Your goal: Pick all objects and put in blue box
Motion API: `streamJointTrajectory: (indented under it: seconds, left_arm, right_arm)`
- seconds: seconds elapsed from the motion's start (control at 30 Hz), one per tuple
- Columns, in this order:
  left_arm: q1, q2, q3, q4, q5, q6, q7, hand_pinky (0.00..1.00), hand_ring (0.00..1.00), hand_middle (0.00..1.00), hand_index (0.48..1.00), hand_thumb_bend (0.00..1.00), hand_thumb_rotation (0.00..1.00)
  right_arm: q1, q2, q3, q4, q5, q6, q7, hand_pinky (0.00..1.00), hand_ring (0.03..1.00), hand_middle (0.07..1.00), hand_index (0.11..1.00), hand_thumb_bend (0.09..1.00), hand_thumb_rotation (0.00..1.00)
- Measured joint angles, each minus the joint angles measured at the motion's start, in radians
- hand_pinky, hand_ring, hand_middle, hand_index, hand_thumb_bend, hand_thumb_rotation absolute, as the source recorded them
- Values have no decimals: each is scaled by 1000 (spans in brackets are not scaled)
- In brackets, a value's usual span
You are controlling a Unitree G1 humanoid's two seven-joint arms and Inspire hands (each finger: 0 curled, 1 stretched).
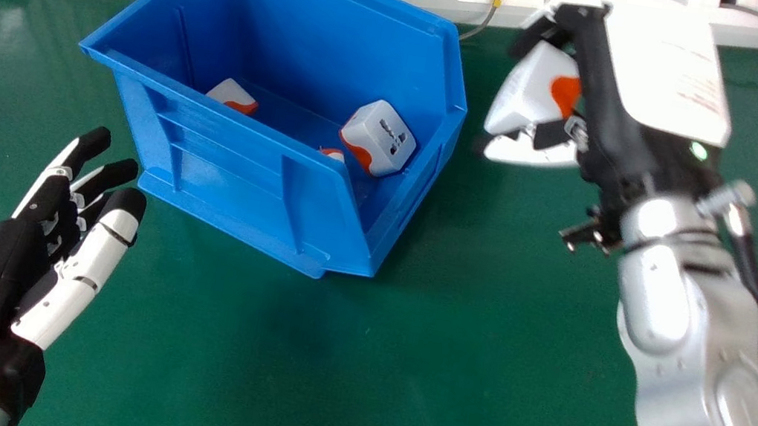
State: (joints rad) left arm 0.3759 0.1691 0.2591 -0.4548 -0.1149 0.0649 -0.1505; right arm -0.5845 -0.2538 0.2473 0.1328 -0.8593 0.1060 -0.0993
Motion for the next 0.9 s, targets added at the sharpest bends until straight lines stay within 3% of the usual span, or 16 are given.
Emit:
streamJointTrajectory:
  seconds: [0.47,0.9]
  left_arm:
    - [-6,5,-1,2,0,-1,-1,805,875,892,934,369,596]
    - [3,5,-1,2,0,-3,-2,805,875,892,934,369,597]
  right_arm:
    - [-278,44,147,463,-8,-101,-95,305,422,530,543,488,0]
    - [-481,82,285,788,-44,-184,-198,324,437,539,512,492,0]
